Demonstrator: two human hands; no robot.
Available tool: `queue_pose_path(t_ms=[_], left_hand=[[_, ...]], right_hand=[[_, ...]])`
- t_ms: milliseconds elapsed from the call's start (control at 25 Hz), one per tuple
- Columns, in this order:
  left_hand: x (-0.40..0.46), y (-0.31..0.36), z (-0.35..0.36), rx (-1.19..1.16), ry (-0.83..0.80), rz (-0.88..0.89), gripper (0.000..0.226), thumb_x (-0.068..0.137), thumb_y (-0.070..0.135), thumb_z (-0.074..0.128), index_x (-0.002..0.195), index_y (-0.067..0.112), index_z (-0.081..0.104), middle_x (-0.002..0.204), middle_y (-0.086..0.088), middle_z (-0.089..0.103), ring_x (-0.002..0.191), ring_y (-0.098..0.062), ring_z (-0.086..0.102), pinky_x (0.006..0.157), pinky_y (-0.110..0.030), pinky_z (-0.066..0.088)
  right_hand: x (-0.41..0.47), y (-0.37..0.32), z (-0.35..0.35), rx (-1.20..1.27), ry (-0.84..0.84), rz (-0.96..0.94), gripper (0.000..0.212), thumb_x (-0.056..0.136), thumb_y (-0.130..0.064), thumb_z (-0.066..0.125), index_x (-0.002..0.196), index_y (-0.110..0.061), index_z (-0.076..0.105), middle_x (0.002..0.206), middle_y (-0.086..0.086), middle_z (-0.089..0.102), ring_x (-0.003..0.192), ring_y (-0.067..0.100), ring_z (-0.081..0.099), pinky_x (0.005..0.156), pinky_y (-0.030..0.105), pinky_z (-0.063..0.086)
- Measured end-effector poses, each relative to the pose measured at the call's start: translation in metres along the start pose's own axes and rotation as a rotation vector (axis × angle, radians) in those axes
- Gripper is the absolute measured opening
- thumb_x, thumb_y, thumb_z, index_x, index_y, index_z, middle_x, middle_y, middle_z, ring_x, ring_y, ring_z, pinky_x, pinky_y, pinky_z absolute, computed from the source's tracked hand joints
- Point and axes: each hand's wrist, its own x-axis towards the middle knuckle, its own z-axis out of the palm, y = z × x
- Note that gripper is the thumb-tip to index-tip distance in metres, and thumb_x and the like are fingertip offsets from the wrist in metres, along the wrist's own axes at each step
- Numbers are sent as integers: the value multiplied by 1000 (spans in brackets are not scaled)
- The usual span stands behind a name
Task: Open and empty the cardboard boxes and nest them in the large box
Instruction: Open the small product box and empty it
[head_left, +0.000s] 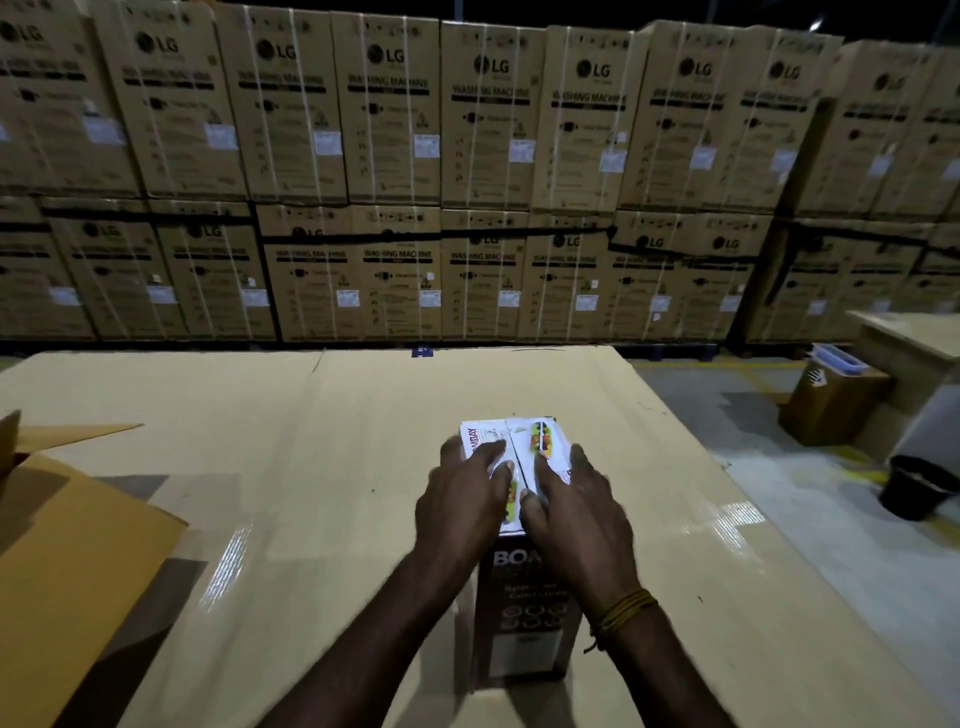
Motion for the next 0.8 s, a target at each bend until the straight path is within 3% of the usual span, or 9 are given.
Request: queue_pose_path(t_ms=[80,160,280,360,440,600,720,800], left_hand=[[0,-2,5,-135,140,226,22,92,34,57,107,30,72,137,8,51,121,-12,50,93,-30,42],[13,-13,2,-202,73,445,25,85,41,60,91,24,76,114,10,64,113,-7,56,96,-31,43],[32,-34,-15,-241,-129,644,33,89,53,54,103,29,74,121,14,64,120,1,53,98,-34,45],[33,-42,-13,-154,-127,733,36,95,54,47,110,32,70,128,13,62,125,-1,51,99,-40,44],[18,-39,3,-10,8,695,41,98,56,37,114,35,67,131,11,60,129,-8,50,97,-43,44],[-35,-5,33,148,239,410,35,94,51,39,107,36,67,125,7,62,123,-19,55,88,-42,38],[-53,25,28,294,269,375,35,88,55,43,94,35,72,105,4,67,100,-26,62,79,-42,34],[-49,24,17,356,301,413,32,86,53,46,84,34,72,94,4,65,86,-26,60,75,-41,32]], right_hand=[[-2,1,2,54,72,-16,70,85,-48,19,144,-26,48,156,11,34,137,29,37,100,42,40],[0,7,2,80,104,-52,68,82,-47,23,136,-24,57,150,11,44,136,30,40,100,42,40],[7,19,-4,112,22,-68,65,81,-46,36,140,-26,54,155,6,38,141,24,34,106,35,34],[12,28,-9,160,-31,-84,66,78,-48,41,140,-27,55,157,5,36,144,21,32,110,33,31],[19,38,-14,196,-57,-131,60,79,-44,49,136,-27,59,155,5,40,144,21,33,112,34,32],[27,53,-26,115,-110,-229,48,83,-36,60,131,-32,63,149,2,48,146,22,31,111,37,34],[16,54,-22,7,158,-252,38,75,-28,73,113,-34,72,125,2,66,117,26,61,89,34,48],[0,50,-14,43,304,-169,36,73,-22,78,107,-33,73,108,-3,68,96,28,63,74,37,52]])
